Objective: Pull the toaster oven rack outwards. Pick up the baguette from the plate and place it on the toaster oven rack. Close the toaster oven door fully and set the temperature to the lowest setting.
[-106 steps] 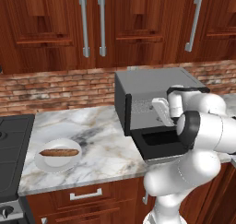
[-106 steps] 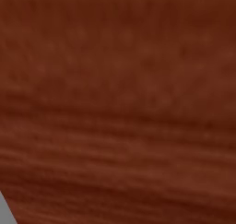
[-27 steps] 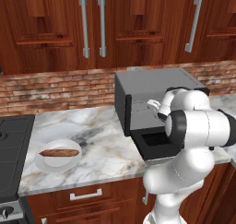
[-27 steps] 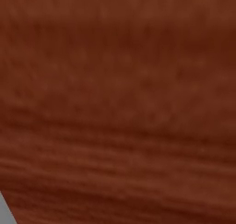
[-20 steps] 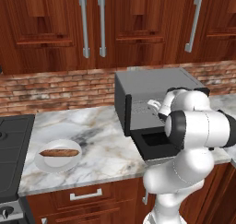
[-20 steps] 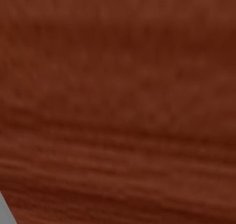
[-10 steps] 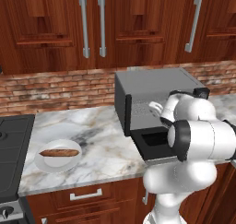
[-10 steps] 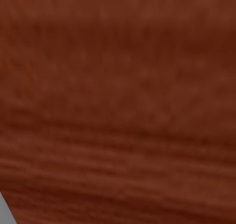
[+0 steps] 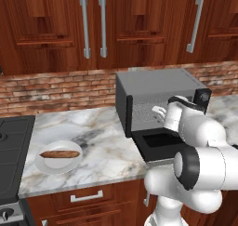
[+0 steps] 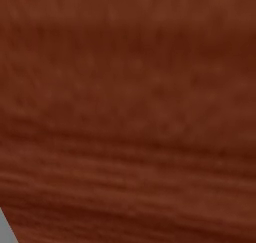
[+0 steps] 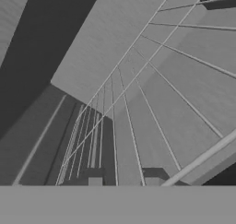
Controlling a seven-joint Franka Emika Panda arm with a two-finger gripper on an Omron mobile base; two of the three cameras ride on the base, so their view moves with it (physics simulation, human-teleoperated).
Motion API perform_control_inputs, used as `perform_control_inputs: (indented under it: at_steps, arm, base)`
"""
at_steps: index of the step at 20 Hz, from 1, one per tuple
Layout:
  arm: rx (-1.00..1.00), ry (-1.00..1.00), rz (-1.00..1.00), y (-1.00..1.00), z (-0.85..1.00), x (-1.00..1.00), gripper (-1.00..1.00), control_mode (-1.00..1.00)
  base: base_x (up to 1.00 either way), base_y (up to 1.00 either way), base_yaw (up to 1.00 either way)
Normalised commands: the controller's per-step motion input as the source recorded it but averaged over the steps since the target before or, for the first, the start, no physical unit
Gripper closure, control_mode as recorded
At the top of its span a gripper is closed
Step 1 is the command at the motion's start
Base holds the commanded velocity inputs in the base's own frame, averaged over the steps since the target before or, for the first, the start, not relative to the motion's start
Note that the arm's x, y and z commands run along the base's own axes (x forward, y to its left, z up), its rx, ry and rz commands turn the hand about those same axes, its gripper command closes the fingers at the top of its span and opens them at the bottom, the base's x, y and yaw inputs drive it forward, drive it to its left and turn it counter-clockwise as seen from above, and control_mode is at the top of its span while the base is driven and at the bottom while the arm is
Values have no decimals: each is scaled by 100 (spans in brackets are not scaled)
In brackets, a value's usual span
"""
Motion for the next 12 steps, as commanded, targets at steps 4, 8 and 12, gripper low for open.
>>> perform_control_inputs:
  at_steps: [4, 8, 12]
  arm:
    - [-6, 21, 0, -1, 11, -13, 100, -100]
    - [-4, 14, 0, 0, 0, -18, 100, -100]
    - [-6, 9, 0, 0, 0, -24, 100, -100]
  base:
    - [0, 0, 0]
    - [0, 0, 0]
    - [0, 0, 0]
